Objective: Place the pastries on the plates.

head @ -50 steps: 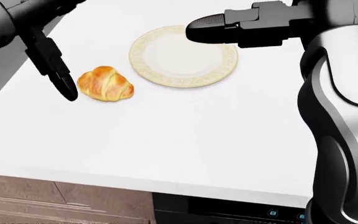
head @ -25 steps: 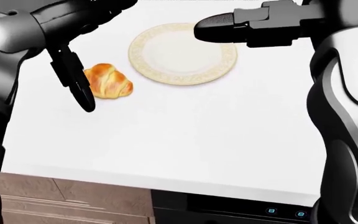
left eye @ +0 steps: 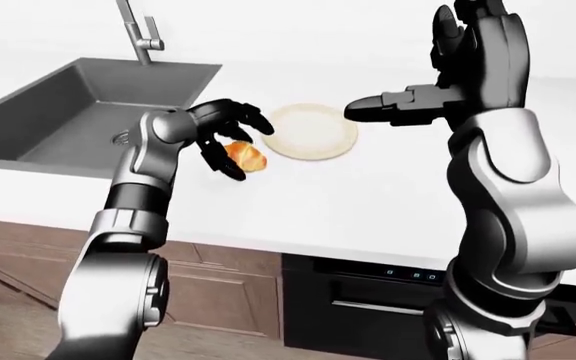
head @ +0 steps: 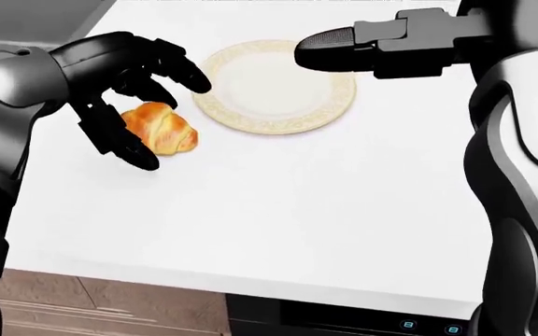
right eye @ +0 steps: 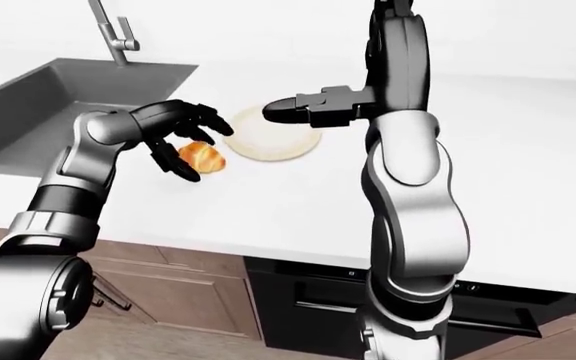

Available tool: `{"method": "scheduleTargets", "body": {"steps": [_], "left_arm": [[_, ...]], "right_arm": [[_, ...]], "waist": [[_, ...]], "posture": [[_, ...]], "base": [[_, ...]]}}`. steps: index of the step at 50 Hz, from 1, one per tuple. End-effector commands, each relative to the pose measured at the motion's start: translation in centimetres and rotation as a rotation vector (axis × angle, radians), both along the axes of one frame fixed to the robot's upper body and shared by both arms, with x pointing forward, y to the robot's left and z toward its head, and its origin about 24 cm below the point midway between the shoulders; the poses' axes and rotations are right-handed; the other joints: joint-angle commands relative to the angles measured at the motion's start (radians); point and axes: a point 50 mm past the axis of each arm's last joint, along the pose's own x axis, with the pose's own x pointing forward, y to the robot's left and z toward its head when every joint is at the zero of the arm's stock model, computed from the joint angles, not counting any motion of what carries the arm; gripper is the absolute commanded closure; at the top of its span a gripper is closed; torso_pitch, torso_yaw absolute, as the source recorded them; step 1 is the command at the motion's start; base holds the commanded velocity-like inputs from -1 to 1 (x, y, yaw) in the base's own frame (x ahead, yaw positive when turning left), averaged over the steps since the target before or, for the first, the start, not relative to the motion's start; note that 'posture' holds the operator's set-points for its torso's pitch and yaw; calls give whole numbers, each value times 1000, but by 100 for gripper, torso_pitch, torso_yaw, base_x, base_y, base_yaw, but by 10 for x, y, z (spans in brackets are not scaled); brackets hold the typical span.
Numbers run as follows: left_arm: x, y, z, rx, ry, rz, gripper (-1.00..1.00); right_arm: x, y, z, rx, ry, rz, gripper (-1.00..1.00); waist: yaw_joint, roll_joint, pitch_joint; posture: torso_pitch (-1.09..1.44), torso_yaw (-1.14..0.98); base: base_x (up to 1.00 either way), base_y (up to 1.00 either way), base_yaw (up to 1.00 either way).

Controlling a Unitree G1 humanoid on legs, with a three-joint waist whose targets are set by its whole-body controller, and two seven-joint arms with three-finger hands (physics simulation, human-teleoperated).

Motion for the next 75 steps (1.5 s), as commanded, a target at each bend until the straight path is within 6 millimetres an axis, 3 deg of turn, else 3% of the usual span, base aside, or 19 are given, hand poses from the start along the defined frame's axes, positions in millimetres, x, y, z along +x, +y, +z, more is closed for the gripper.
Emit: {"method": "scheduleTargets", "body": {"steps": [1,9,10,13,14,15,20,23,38,47,61,75], "left_arm": [[-1,-2,26,-12,-91,-14,-18],[-2,-2,28,-5,-77,-19,18],[-2,-2,28,-6,-78,-16,32],[-2,-2,28,-6,-76,-18,39],[-2,-2,28,-2,-78,-17,65],[-3,-2,26,-4,-72,-19,73],[-3,-2,27,-2,-84,-19,80],[-2,-2,33,1,-94,-14,98],[6,-8,72,-13,-178,11,100],[10,-33,102,-96,-266,8,100],[11,-73,104,-224,-305,11,100],[14,-74,106,-361,-385,116,100]], "right_arm": [[-7,0,14,-1,-81,0,-100],[-6,1,19,-2,-87,2,-100],[-6,1,19,-2,-88,2,-100],[-6,1,19,-3,-89,4,-100],[-7,1,19,-2,-89,3,-100],[-7,1,19,-2,-90,3,-100],[-7,0,18,-3,-89,1,-100],[-7,-1,19,-3,-92,-2,-100],[-11,-7,26,19,-105,-23,-100],[-19,-14,31,20,-121,-32,-100],[-33,-27,30,34,-135,-68,-100],[-55,-36,58,18,-188,-99,-100]], "waist": [[0,2,-31],[0,3,-29],[-1,3,-29],[-1,3,-29],[-1,3,-29],[-1,3,-28],[-1,2,-28],[-1,2,-28],[2,-3,-25],[5,-10,-22],[4,-19,-21],[2,-23,-17]], "posture": [[0,0],[0,0],[0,0],[0,0],[0,0],[0,0],[0,0],[0,0],[0,0],[0,0],[0,0],[0,0]], "base": [[0,0,0],[0,0,0],[0,0,0],[0,0,0],[0,0,0],[0,0,0],[0,0,0],[0,0,0],[0,0,0],[0,0,0],[0,0,0],[0,0,0]]}}
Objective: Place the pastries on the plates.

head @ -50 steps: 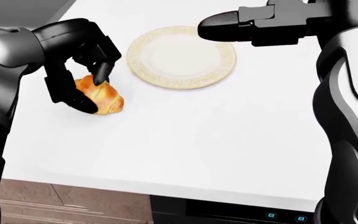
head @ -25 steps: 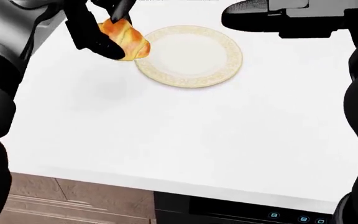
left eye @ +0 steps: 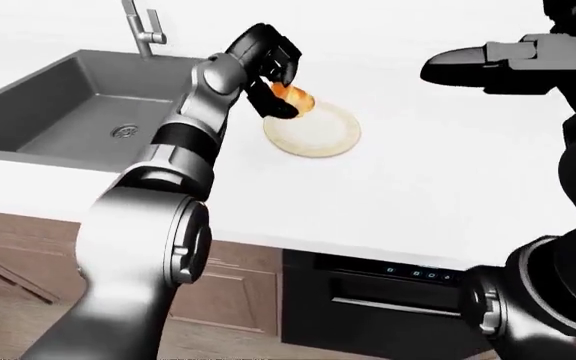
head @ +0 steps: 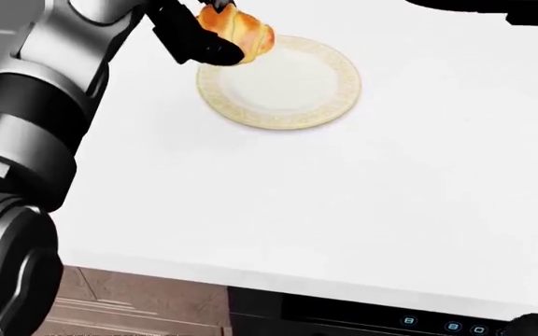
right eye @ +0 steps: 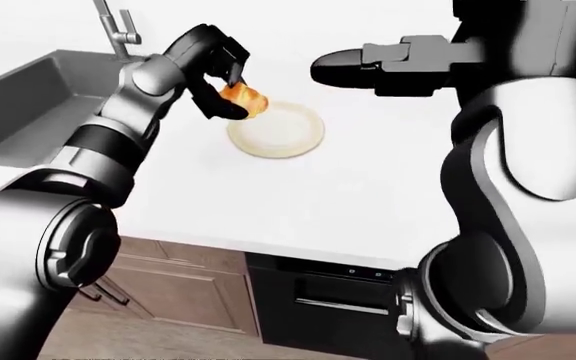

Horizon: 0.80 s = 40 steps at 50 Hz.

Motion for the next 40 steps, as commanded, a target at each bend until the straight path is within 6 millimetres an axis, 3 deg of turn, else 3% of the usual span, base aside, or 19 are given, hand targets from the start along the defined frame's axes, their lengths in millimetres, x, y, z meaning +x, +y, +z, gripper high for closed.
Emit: {"method": "scheduleTargets", "body": {"steps": [1,12,26,40], "left_arm": [[-6,-2,37,-51,-137,-10,100],[-8,-5,49,-112,-166,-16,100],[-11,-2,65,-107,-211,13,100],[-11,-2,66,-87,-213,17,100]], "right_arm": [[-9,-2,13,-4,-58,-10,-100],[-22,-11,24,-13,-79,-51,-100],[-34,-22,23,-6,-83,-90,-100],[-37,-24,23,-7,-85,-91,-100]], "waist": [[1,-3,-33],[4,-6,-21],[6,-8,28],[9,-8,79]], "posture": [[0,0],[2,0],[10,0],[21,0]], "base": [[0,0,0],[0,0,0],[0,0,0],[0,0,0]]}}
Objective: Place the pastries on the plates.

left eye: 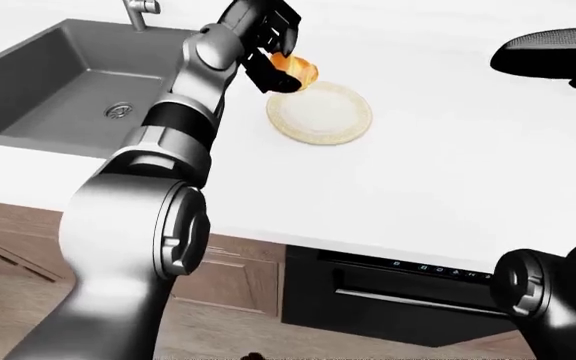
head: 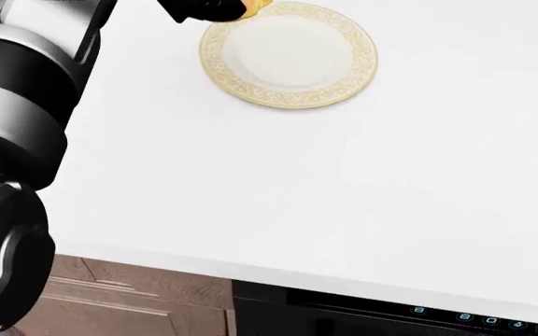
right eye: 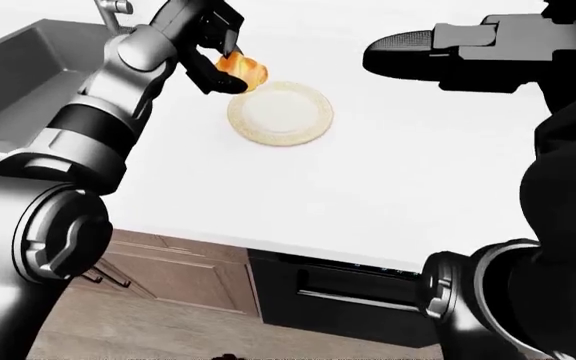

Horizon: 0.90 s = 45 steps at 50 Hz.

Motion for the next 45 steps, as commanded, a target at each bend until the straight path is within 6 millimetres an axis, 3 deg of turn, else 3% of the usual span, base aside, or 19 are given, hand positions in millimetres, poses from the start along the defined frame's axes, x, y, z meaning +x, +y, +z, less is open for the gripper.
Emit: {"method": "scheduleTargets", "body": {"steps": [1,18,30,45], "left_arm": [[-7,-2,32,-26,-120,-11,100],[-9,1,41,-69,-140,-4,100],[-9,2,41,-11,-154,25,100],[-9,0,39,-7,-146,17,100]], "right_arm": [[-6,-1,7,-1,-58,-8,-100],[-4,0,8,-1,-58,-8,-100],[-4,1,7,-1,-57,-9,-100],[-9,-3,6,-1,-56,-18,-100]], "waist": [[0,-3,-34],[2,2,17],[-1,4,21],[-37,-3,21]], "posture": [[21,0],[30,0],[30,-2],[30,-9]], "base": [[0,0,0],[0,0,0],[0,0,0],[0,0,0]]}}
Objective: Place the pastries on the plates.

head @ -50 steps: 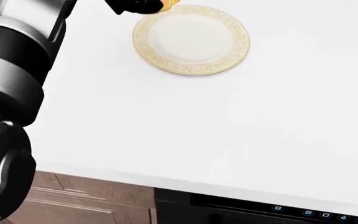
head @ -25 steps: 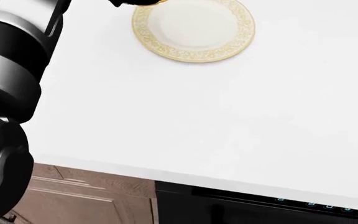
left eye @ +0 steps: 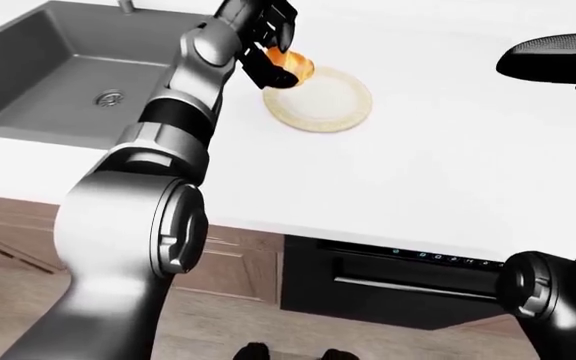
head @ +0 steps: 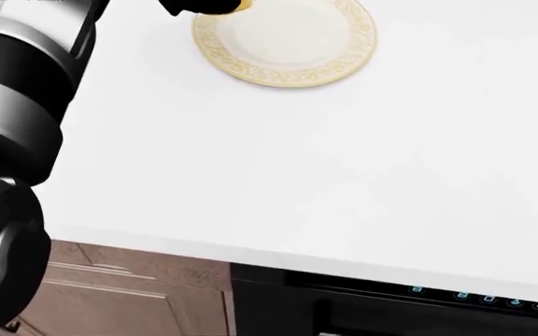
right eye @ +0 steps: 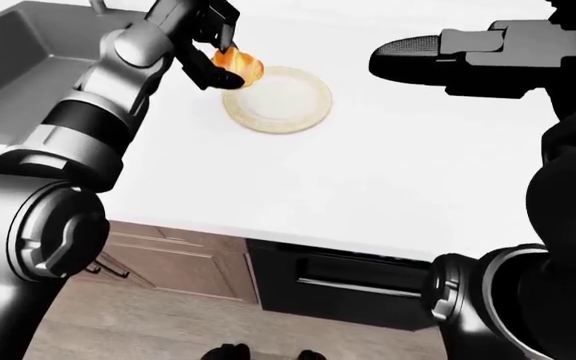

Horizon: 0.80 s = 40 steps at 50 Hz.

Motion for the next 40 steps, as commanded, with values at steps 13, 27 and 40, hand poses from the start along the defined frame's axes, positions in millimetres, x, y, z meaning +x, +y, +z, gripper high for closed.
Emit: {"method": "scheduleTargets", "body": {"steps": [13,27,40], "left_arm": [[-9,-1,38,-26,-142,-4,100],[-9,1,39,-27,-144,9,100],[-6,2,26,-32,-106,20,100]], "right_arm": [[-3,3,12,-8,-61,0,-100],[-6,0,9,-6,-59,-10,-100],[-5,0,10,-9,-59,-12,-100]], "waist": [[-48,-5,-39],[-114,-9,-38],[-190,-17,-37]], "posture": [[30,-16],[30,-23],[30,-28]], "base": [[0,0,0],[0,0,0],[0,0,0]]}}
